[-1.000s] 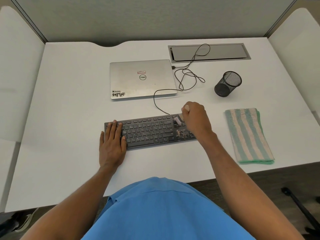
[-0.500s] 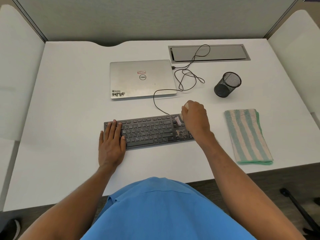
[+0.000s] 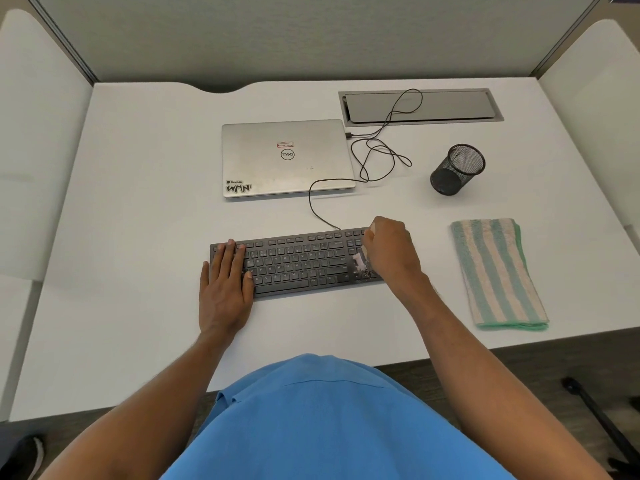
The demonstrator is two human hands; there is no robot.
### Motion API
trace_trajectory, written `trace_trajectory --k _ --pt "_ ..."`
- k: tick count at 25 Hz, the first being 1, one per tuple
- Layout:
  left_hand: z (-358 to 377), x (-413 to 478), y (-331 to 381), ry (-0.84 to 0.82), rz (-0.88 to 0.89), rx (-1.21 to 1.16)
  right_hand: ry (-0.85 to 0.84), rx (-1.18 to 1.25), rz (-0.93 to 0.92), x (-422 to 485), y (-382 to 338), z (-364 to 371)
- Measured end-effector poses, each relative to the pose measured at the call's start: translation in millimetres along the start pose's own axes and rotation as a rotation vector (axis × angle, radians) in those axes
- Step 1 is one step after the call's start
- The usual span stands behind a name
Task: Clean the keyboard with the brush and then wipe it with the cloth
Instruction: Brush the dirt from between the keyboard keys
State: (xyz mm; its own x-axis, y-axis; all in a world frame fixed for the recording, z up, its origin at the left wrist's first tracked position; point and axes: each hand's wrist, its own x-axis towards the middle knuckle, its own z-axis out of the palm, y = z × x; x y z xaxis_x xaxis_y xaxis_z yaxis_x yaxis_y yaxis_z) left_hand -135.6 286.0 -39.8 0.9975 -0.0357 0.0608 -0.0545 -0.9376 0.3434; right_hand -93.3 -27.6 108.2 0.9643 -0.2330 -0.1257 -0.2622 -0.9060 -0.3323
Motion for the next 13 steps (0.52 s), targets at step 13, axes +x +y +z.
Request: trace_trajectory --k 13 --pt "-0.2 -0.1 0.6 0.000 -0.004 -0.006 -0.074 0.066 -0.009 -29.1 6.3 -5.8"
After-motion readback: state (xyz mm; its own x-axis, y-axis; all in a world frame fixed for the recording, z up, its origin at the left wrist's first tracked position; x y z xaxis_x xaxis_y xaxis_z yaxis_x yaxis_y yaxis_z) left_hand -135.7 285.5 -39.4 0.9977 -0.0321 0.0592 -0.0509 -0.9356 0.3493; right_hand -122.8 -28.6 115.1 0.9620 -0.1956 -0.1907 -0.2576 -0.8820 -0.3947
